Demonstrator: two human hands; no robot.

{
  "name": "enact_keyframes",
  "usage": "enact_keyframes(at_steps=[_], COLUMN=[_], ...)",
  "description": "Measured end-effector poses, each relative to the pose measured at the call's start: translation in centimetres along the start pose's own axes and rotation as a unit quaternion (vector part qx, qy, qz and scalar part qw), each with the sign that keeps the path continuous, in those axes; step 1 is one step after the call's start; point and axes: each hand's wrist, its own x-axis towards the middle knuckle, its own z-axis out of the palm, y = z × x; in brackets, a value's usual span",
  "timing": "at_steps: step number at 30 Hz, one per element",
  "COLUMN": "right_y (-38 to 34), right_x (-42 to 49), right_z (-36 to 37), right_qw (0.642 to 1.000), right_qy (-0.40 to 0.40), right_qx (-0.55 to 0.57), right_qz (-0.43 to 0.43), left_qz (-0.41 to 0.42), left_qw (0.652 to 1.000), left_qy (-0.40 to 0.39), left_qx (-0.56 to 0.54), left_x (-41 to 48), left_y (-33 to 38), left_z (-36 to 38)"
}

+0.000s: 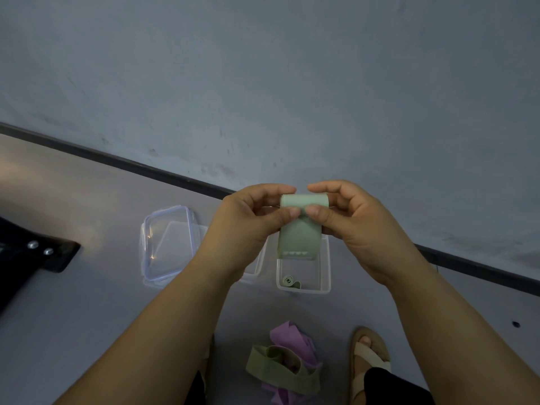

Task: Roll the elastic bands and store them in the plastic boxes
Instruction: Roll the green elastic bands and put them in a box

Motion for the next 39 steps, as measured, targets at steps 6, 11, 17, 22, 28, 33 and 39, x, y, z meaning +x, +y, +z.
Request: enact_keyframes(at_steps=[6,11,17,22,28,33,39], right_y=[-0.16,0.04,0.08,-0.16,-0.21,-0.38,-0.46], right_x=[-0.08,-0.01,-0.10,-0.35,-0.42,-0.28,-0.31], right_z=[0.19,0.08,0.24,0.81,0.90,0.76,0.63], right_qw=[0.999,1.000,1.000,0.995,0.993,0.997,0.999], right_qy=[0.006,0.014,0.021,0.027,0.033,0.042,0.024], right_qx=[-0.025,0.006,0.001,-0.068,-0.087,-0.059,-0.014], right_qz=[0.021,0.025,-0.001,-0.067,-0.066,-0.008,0.022], left_qz=[0.008,-0.012,-0.097,-0.101,-0.077,-0.050,-0.042], left_qw=[1.000,1.000,0.992,0.989,0.993,0.996,0.996], left_qy=[-0.003,-0.003,-0.041,-0.049,-0.032,-0.022,-0.022], left_qx=[0.004,-0.018,-0.074,-0.095,-0.079,-0.066,-0.076], left_x=[-0.16,-0.02,0.15,0.22,0.21,0.16,0.22], left_y=[0.15,-0.11,-0.22,-0.11,-0.10,-0.08,-0.05], left_z=[0.20,0.23,0.13,-0.31,-0.35,-0.35,-0.24])
